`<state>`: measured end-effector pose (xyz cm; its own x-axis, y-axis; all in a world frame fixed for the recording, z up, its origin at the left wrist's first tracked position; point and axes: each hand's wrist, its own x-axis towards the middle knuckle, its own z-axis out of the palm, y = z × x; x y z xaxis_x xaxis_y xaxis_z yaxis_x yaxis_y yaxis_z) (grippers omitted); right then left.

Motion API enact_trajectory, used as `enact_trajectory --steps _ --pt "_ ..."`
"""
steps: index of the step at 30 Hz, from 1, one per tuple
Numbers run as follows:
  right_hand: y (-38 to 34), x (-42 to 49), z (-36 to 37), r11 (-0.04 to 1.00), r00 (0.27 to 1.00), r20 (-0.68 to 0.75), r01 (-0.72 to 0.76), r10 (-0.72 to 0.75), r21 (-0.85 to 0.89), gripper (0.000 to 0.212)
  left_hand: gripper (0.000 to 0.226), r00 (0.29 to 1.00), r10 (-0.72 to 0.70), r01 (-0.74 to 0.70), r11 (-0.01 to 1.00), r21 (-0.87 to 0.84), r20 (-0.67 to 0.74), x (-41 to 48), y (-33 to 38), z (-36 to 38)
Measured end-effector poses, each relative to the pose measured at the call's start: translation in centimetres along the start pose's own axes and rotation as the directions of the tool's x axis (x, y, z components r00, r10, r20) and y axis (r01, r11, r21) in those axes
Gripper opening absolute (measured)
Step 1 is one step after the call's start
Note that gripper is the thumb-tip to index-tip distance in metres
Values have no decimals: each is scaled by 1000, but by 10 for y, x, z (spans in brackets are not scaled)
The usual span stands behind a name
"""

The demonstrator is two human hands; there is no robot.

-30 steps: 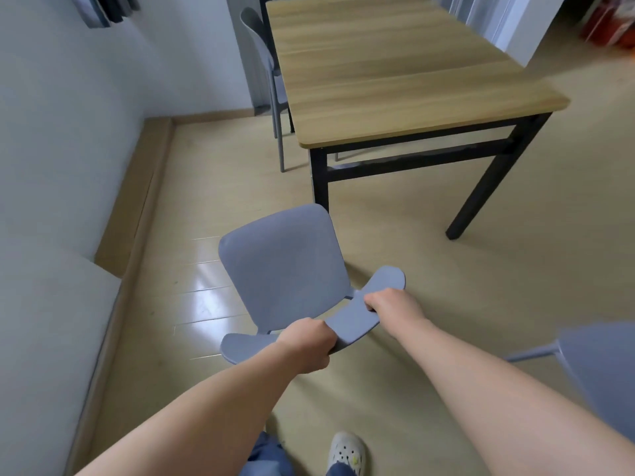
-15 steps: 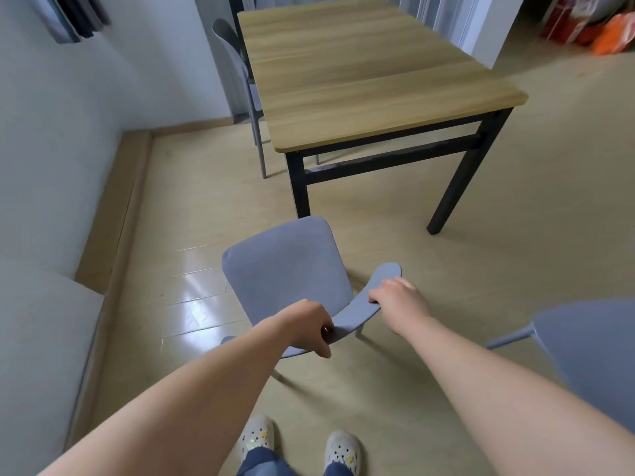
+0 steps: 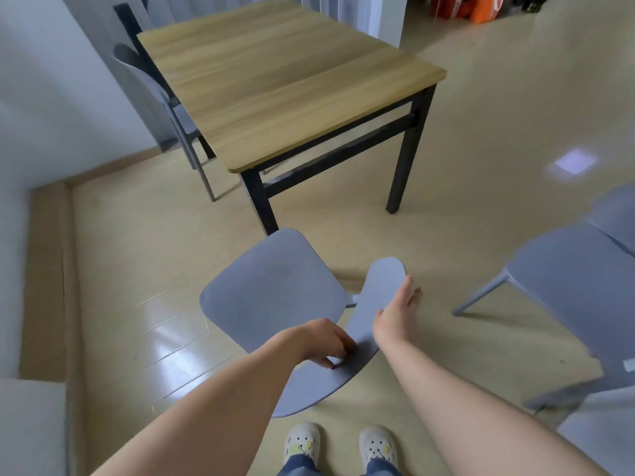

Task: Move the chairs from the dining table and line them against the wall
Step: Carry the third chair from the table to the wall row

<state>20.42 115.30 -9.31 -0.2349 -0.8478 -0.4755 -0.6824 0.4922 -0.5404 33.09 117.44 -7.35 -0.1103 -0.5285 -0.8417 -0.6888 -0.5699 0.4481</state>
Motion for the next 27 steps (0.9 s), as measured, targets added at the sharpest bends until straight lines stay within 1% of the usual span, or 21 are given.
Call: enact_trajectory --steps 1,2,3,4,6,7,9,10,12,13,14,17,19,21,22,25,27 --pt "1 -5 3 986 997 -4 -79 81 144 56 45 1000 23 -23 1000 7 17 0 0 0" --pt "1 -8 3 957 986 15 -166 167 237 49 45 999 38 -39 999 12 36 2 -1 0" --pt "1 -10 4 923 970 25 -240 243 300 47 46 997 46 -47 999 12 66 4 -1 0" --pt "3 -11 5 906 958 23 -278 286 318 47 46 994 57 -59 998 19 96 7 -2 1" --pt "7 -12 6 908 956 -8 -275 292 316 48 47 987 75 -77 997 10 143 10 -2 5" --pt "11 -14 6 891 948 -5 -299 319 341 45 47 982 85 -91 996 23 167 12 -1 7" --pt "23 -22 5 806 902 65 -412 427 425 38 46 972 96 -113 991 66 214 13 2 13" --pt "31 -27 1 736 869 120 -473 480 484 37 44 965 100 -125 988 92 243 14 4 18" --pt "45 -35 -1 598 823 244 -546 512 587 35 39 953 97 -148 976 162 286 14 10 25" --pt "54 -38 -2 566 816 247 -549 523 615 34 38 949 100 -170 961 219 300 15 15 30" --pt "59 -38 -2 566 818 225 -539 530 624 34 37 948 103 -186 946 265 300 16 19 34" --pt "70 -38 -5 608 826 88 -476 556 636 30 41 964 133 -204 924 323 230 24 31 49" --pt "76 -36 -12 600 832 34 -427 553 676 23 43 975 158 -203 925 323 158 27 39 56" --pt "86 -33 -19 564 827 -14 -371 563 738 7 43 980 174 -197 928 317 101 26 47 60" --pt "91 -30 -23 549 817 -39 -350 575 759 3 43 980 184 -197 928 315 71 24 51 61" --pt "108 -21 -38 526 787 -94 -313 610 791 32 42 976 218 -200 935 294 -29 24 64 65" --pt "115 -15 -49 530 775 -125 -296 620 795 39 38 966 243 -210 936 284 -86 24 70 68"
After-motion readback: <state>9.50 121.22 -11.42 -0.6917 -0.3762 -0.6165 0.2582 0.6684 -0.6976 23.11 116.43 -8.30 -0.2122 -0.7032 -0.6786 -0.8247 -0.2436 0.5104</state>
